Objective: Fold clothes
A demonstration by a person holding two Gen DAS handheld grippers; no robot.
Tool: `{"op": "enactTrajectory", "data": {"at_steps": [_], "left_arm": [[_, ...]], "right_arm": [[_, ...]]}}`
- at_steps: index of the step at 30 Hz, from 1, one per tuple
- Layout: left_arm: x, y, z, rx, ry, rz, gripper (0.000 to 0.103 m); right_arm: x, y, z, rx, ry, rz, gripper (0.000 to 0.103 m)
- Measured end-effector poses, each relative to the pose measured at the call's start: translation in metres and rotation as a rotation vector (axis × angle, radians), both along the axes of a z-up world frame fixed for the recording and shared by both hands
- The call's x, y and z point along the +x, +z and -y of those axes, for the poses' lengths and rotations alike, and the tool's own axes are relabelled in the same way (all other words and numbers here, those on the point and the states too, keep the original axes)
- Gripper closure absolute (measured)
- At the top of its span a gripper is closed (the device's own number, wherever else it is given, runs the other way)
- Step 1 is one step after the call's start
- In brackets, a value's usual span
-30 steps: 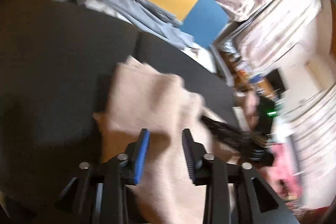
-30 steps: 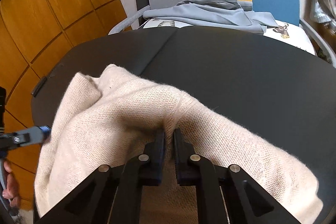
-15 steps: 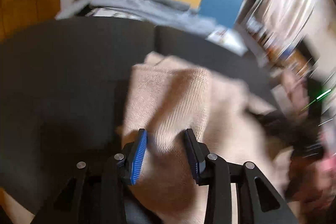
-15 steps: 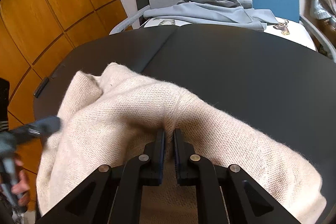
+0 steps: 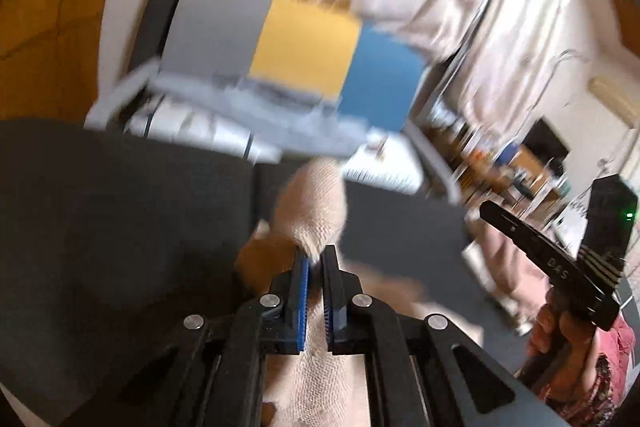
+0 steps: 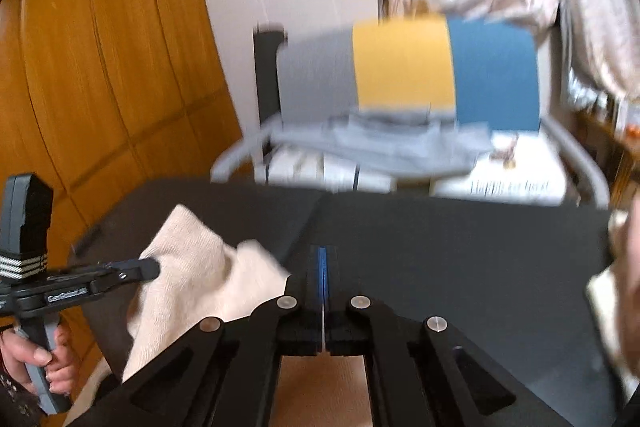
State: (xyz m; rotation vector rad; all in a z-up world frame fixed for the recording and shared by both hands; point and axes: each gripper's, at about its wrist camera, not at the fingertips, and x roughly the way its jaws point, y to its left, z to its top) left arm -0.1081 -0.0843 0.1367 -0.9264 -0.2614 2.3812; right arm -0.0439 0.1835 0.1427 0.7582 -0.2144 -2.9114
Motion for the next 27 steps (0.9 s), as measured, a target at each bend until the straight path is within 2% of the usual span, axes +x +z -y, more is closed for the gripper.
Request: {"op": "enactTrajectory", "data": {"at_steps": [3, 4, 5, 7, 8, 9, 11, 12, 13, 14, 15, 17, 19, 20, 21, 23, 25, 26, 27], "left_arm": [[-0.003, 0.048, -0.005, 0.049, -0.015, -0.07, 0.103], [-0.001, 0.062, -0.005, 0.062, -0.021, -0.1, 0.103], [0.004, 0.078, -0.004, 0.068, -0.029, -0.138, 0.103], [0.012, 0.102, -0.005, 0.065, -0.036, -0.187, 0.103], [0.014, 0.109, -0.004, 0.056, -0.045, -0.197, 0.103], [0.016, 0.105, -0.006, 0.033, -0.041, -0.198, 0.103], [0.019, 0.097, -0.009, -0.015, -0.035, -0.196, 0.101], [0.017, 0.084, -0.01, -0.054, -0.034, -0.175, 0.091], [0.015, 0.07, -0.011, -0.094, -0.033, -0.15, 0.085], [0.011, 0.047, -0.014, -0.144, -0.025, -0.104, 0.083], [0.009, 0.028, -0.016, -0.171, -0.026, -0.064, 0.083], [0.001, -0.021, -0.015, -0.225, -0.022, 0.048, 0.083], [-0.005, -0.064, -0.01, -0.268, -0.004, 0.155, 0.083], [-0.009, -0.089, -0.006, -0.295, 0.009, 0.216, 0.083], [-0.011, -0.106, -0.002, -0.312, 0.023, 0.257, 0.083], [-0.015, -0.141, 0.011, -0.35, 0.061, 0.32, 0.083], [-0.013, -0.157, 0.017, -0.368, 0.1, 0.321, 0.083], [-0.012, -0.164, 0.02, -0.376, 0.117, 0.314, 0.083], [-0.01, -0.166, 0.021, -0.359, 0.131, 0.297, 0.082]], "right_arm": [[0.005, 0.049, -0.003, 0.027, 0.027, -0.066, 0.102], [0.003, 0.058, -0.003, 0.005, 0.071, -0.046, 0.102], [0.001, 0.059, -0.004, -0.015, 0.102, -0.016, 0.097], [-0.003, 0.043, 0.0, -0.045, 0.143, 0.096, 0.048], [-0.002, 0.024, 0.002, -0.028, 0.115, 0.143, 0.005], [0.0, 0.005, 0.003, -0.005, 0.079, 0.187, 0.002], [0.004, -0.037, 0.004, 0.005, 0.031, 0.28, 0.009], [0.005, -0.059, 0.003, -0.014, 0.024, 0.328, 0.017], [0.007, -0.08, 0.001, -0.034, 0.017, 0.376, 0.024], [0.009, -0.102, 0.0, -0.053, 0.01, 0.425, 0.04], [0.011, -0.116, 0.001, -0.058, 0.014, 0.449, 0.047], [0.016, -0.138, 0.002, -0.052, 0.017, 0.476, 0.047], [0.017, -0.157, 0.003, -0.009, -0.006, 0.502, 0.034], [0.015, -0.165, 0.005, 0.01, -0.008, 0.516, 0.023], [0.013, -0.173, 0.008, 0.027, -0.007, 0.528, 0.022], [0.011, -0.179, 0.019, 0.125, -0.015, 0.508, 0.024], [0.011, -0.173, 0.024, 0.151, -0.014, 0.478, 0.056], [0.011, -0.166, 0.023, 0.14, -0.001, 0.448, 0.093], [0.012, -0.157, 0.02, 0.124, -0.002, 0.422, 0.093]]}}
